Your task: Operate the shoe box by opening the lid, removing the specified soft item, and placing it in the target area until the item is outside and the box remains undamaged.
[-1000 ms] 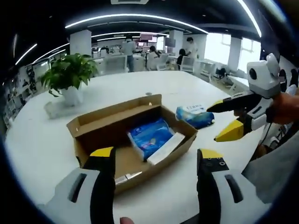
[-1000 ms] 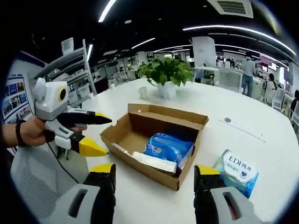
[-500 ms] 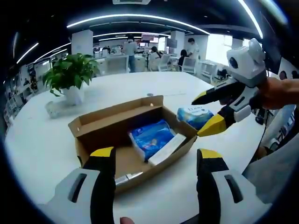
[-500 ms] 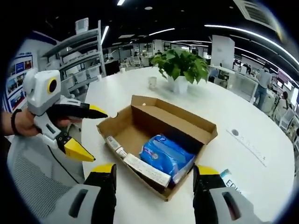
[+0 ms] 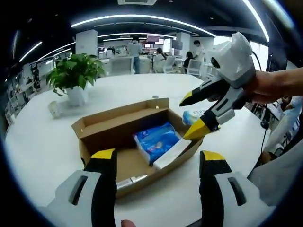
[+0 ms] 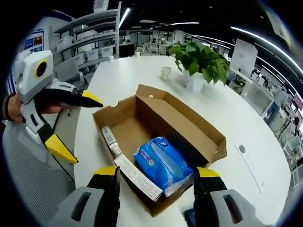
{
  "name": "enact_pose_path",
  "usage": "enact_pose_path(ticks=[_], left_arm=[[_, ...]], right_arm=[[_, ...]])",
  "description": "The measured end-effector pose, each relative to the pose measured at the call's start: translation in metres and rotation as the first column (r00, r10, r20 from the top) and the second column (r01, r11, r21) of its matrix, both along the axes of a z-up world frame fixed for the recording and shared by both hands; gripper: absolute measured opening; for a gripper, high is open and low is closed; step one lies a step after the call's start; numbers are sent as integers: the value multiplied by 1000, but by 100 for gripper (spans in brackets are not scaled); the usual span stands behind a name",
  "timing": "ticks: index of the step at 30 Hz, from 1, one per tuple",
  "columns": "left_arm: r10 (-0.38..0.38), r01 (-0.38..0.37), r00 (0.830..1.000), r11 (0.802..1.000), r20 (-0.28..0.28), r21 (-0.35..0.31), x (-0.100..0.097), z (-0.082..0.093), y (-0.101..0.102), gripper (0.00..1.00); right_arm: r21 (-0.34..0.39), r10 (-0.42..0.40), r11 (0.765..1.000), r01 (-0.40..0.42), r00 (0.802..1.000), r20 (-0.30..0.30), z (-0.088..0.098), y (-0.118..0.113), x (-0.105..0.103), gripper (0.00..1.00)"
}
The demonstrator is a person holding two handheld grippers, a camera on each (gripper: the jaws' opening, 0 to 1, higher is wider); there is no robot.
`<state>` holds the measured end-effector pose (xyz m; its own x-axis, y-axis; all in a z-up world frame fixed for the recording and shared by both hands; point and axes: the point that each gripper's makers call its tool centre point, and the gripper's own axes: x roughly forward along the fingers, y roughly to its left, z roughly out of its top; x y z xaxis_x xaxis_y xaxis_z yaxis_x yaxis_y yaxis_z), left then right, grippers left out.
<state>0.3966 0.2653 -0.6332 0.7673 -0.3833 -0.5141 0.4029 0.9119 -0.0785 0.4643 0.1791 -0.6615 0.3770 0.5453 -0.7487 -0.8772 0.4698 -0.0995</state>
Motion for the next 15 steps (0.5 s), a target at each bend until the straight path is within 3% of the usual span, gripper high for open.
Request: enact_pose_path(ticks=[15], left_arm=[[39,-39,999,999,20,-39,6,8,7,70]], right_arm=[[-140,147,979,-150,989,-33,-32,20,28,60]])
